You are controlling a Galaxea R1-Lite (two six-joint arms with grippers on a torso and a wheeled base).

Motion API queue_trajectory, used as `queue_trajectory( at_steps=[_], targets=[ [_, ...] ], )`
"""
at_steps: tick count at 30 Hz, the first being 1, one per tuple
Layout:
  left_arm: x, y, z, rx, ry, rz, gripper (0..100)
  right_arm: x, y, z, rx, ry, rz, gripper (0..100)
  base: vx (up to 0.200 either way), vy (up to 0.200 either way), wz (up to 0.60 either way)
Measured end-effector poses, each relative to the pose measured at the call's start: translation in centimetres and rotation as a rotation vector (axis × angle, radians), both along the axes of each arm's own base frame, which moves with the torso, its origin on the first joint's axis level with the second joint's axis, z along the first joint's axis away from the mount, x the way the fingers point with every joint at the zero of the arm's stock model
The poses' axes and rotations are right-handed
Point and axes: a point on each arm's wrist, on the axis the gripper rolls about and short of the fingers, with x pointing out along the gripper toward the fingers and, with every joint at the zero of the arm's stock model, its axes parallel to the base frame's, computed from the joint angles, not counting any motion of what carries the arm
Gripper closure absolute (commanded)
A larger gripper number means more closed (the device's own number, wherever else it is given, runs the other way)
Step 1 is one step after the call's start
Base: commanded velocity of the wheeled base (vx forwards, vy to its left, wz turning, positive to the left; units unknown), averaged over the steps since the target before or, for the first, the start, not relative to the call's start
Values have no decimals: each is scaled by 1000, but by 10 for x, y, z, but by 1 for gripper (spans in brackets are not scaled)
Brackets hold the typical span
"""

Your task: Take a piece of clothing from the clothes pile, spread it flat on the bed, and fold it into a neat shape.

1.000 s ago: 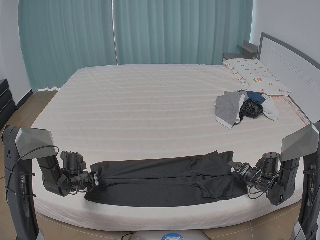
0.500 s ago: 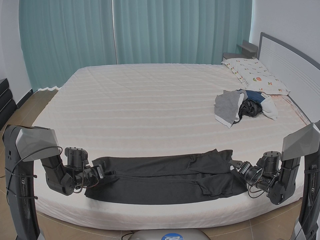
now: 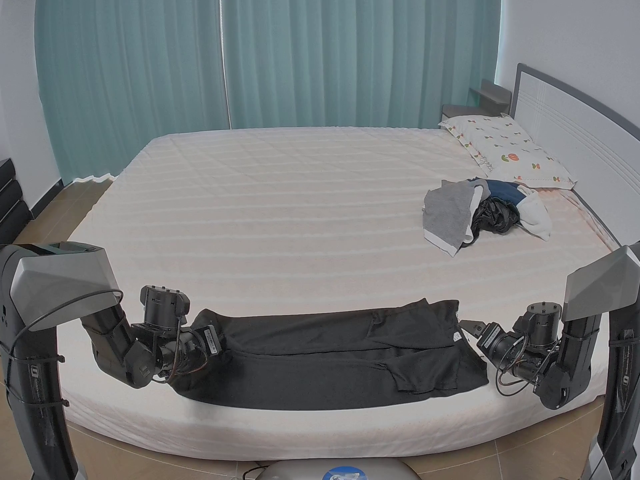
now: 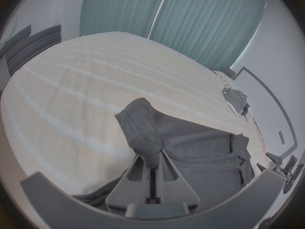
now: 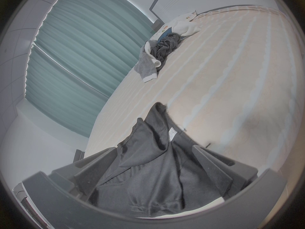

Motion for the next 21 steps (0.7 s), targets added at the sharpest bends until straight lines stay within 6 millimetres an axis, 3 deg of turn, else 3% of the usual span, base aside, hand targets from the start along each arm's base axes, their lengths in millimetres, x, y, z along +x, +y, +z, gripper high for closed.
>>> queue_trajectory(
  at_steps=[13, 21],
  targets=[
    [-2, -22, 25, 69, 94, 12, 100, 0, 0, 0, 0, 1, 0, 0, 0, -200, 0],
    [1, -54, 48, 73, 188, 30, 100, 0, 0, 0, -1, 2, 0, 0, 0, -200, 0]
  ],
)
